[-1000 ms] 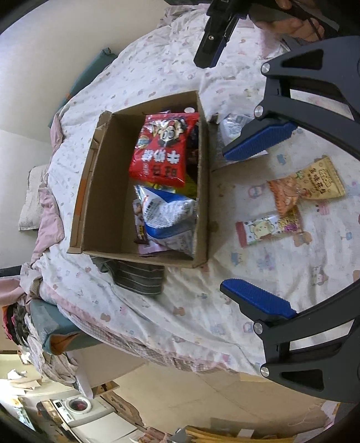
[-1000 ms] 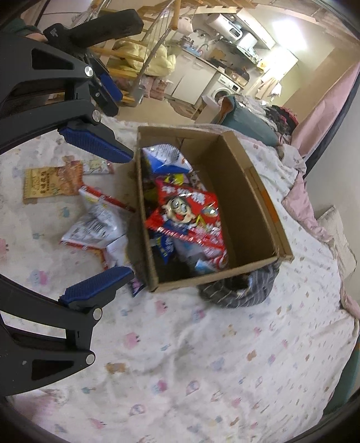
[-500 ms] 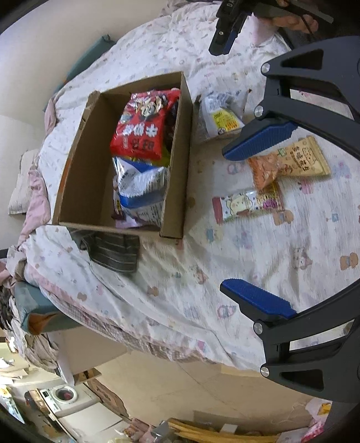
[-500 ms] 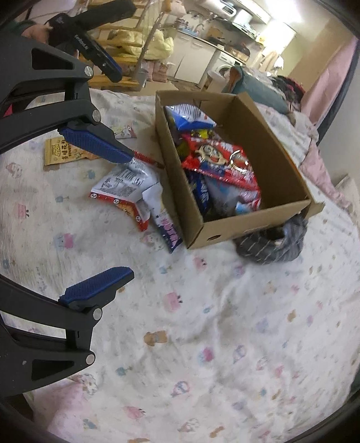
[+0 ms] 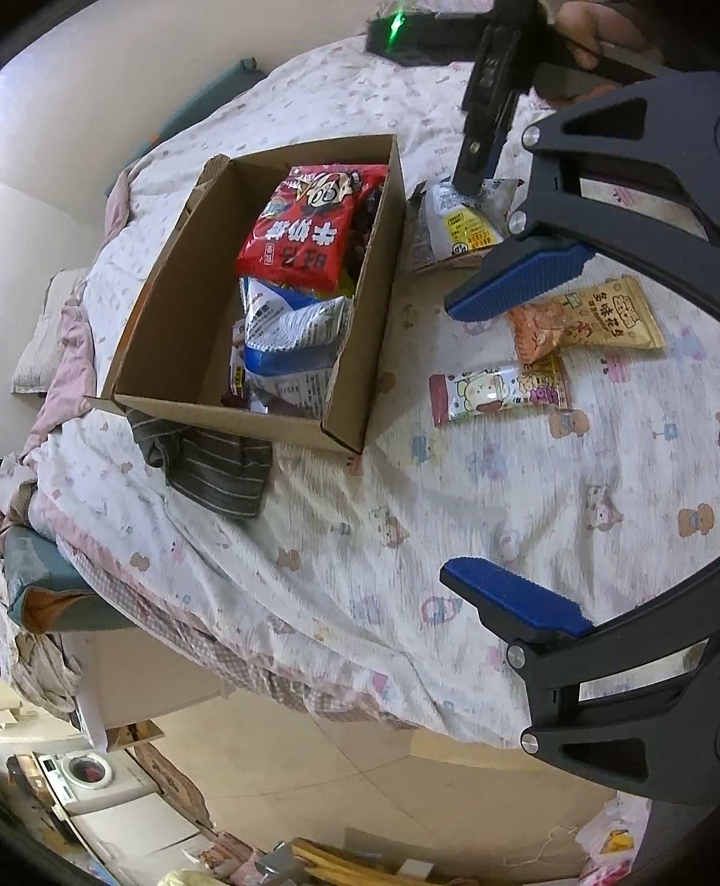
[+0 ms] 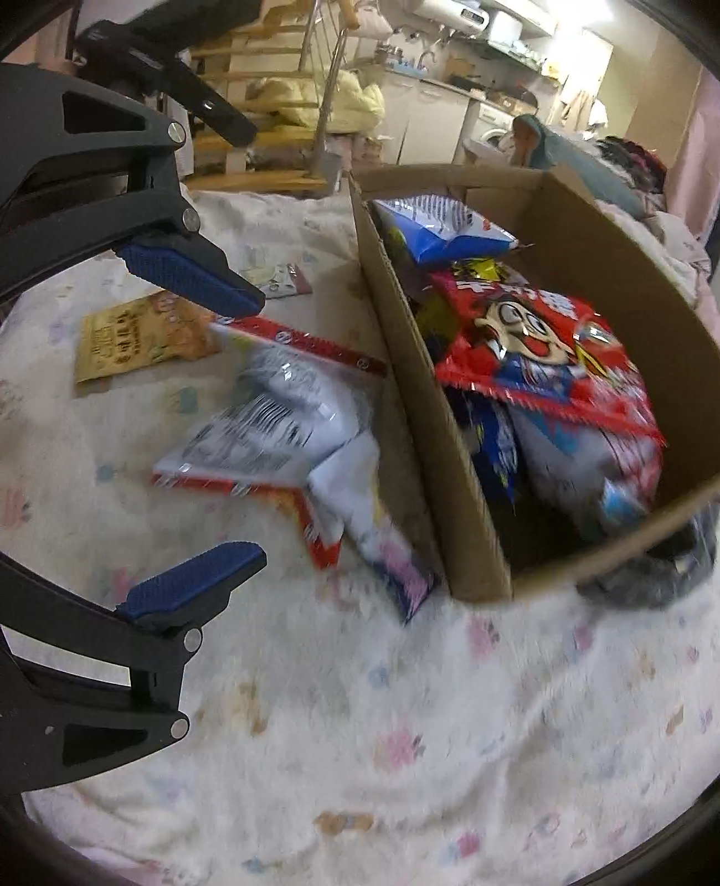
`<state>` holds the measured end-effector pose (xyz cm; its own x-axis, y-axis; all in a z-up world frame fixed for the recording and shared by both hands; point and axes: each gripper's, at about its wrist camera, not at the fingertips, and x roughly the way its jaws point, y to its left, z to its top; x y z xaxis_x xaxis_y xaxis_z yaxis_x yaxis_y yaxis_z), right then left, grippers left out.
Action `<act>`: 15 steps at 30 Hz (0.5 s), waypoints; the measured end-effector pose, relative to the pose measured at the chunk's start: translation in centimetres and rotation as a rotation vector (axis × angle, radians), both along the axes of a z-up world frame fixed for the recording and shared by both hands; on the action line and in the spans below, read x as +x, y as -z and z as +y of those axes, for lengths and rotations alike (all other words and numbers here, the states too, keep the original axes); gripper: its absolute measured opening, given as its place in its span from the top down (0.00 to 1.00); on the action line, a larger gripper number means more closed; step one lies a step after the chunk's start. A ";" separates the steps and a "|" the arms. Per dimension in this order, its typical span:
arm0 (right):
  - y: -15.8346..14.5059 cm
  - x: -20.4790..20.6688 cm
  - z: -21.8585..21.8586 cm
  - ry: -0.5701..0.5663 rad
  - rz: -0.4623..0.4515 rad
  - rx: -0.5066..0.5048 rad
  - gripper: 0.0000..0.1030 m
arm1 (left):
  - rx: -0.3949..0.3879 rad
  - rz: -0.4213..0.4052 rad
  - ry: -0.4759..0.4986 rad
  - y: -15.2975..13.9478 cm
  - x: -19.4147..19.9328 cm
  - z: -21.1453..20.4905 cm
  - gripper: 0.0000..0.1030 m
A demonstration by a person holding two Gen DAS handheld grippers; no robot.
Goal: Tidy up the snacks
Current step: 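Move both open grippers back toward the remaining snacks on the sheet, then grasp the pink cartoon rice bar with the left gripper while the right grasps the white chip bag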
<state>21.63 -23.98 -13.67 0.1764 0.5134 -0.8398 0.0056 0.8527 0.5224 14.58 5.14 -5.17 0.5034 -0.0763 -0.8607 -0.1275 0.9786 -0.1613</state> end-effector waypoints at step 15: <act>2.0 0.1 1.6 -0.060 0.097 0.053 0.47 | 0.013 0.028 -0.001 1.0 0.3 -0.1 0.17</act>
